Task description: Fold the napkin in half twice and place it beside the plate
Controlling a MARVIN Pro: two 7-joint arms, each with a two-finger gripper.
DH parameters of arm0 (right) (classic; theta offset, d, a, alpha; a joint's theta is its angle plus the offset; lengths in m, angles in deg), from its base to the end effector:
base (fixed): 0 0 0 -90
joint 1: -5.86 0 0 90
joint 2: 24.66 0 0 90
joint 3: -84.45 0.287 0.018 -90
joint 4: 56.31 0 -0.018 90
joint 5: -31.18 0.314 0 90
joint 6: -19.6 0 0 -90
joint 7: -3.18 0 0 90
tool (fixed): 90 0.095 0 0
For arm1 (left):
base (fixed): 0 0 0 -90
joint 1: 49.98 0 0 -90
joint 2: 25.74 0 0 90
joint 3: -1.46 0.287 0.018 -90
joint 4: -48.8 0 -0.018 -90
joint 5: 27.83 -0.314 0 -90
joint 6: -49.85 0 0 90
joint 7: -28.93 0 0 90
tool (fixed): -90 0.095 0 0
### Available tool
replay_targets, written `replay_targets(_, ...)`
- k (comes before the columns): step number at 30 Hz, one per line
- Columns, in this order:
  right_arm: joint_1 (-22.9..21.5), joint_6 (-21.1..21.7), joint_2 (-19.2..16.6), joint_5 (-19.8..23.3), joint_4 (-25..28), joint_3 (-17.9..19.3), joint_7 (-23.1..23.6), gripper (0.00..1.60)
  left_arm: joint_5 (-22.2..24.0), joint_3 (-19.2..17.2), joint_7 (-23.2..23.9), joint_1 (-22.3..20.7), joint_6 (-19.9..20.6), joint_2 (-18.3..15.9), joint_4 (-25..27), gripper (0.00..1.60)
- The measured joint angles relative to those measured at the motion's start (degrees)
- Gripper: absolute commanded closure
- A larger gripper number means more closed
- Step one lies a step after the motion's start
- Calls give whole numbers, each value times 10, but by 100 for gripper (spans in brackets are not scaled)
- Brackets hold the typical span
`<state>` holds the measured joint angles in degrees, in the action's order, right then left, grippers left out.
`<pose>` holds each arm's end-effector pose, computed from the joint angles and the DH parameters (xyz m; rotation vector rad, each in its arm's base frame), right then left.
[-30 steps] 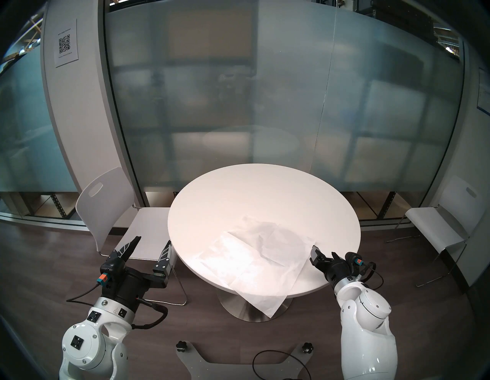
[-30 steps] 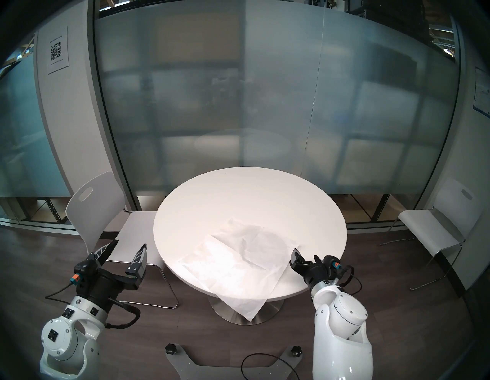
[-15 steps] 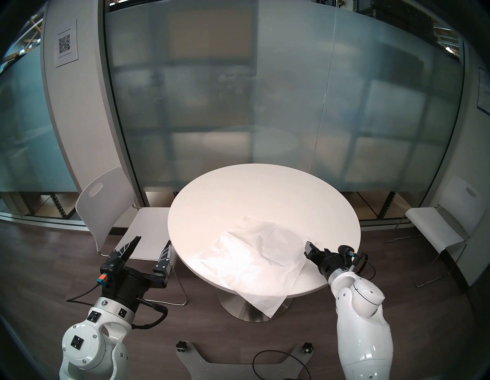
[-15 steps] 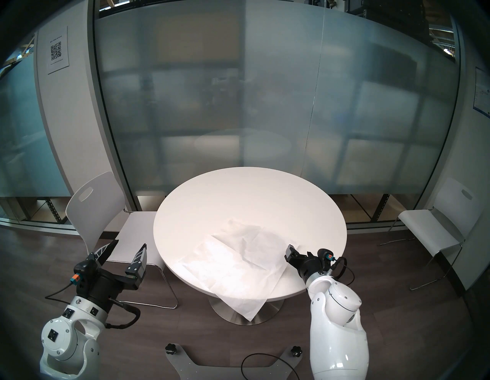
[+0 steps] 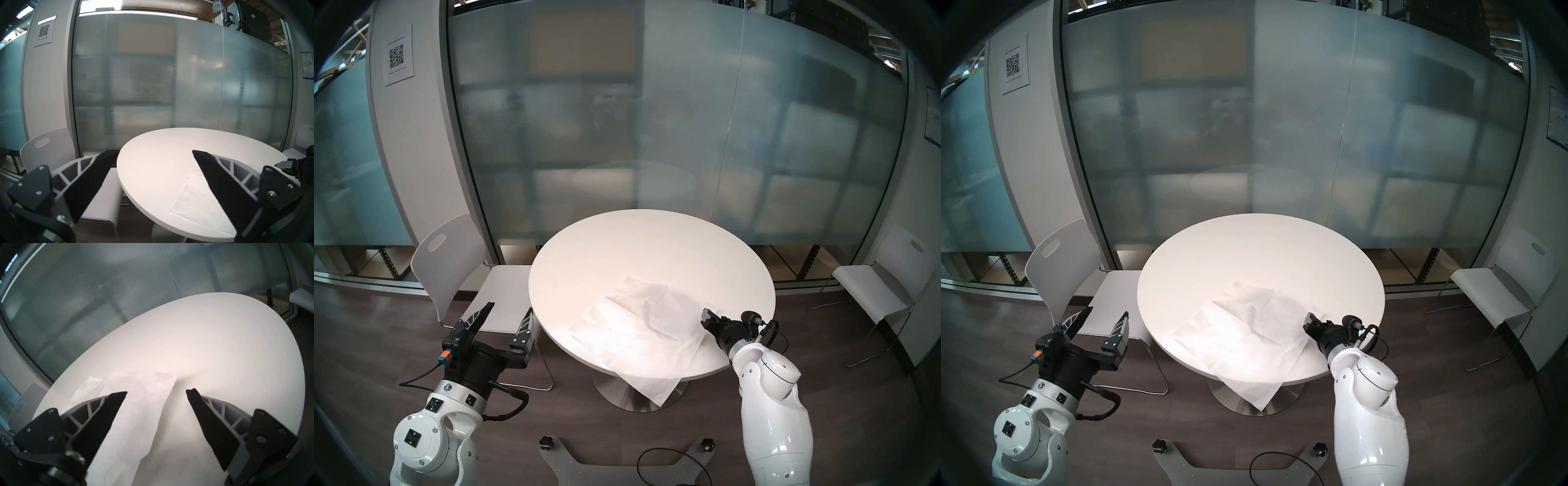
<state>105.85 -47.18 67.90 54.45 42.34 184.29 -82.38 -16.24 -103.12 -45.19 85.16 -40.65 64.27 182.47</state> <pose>0.3649 -0.0386 -0.3461 -2.3048 0.4817 -1.5648 0.2114 0.0559 -0.2348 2.1574 -0.0771 2.1679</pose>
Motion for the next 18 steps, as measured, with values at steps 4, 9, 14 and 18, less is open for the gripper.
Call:
replay_targets(4, -3, 0, -1, 6, -7, -4, -4, 36, 0, 0, 0, 0, 0, 0, 0, 0)
replay_targets(9, -8, 0, -1, 14, -16, -8, -10, 43, 0, 0, 0, 0, 0, 0, 0, 0)
replay_targets(14, -12, 0, -2, 22, -23, -12, -14, 53, 0, 0, 0, 0, 0, 0, 0, 0)
replay_targets(18, -17, 0, -2, 27, -30, -16, -17, 62, 0, 0, 0, 0, 0, 0, 0, 0)
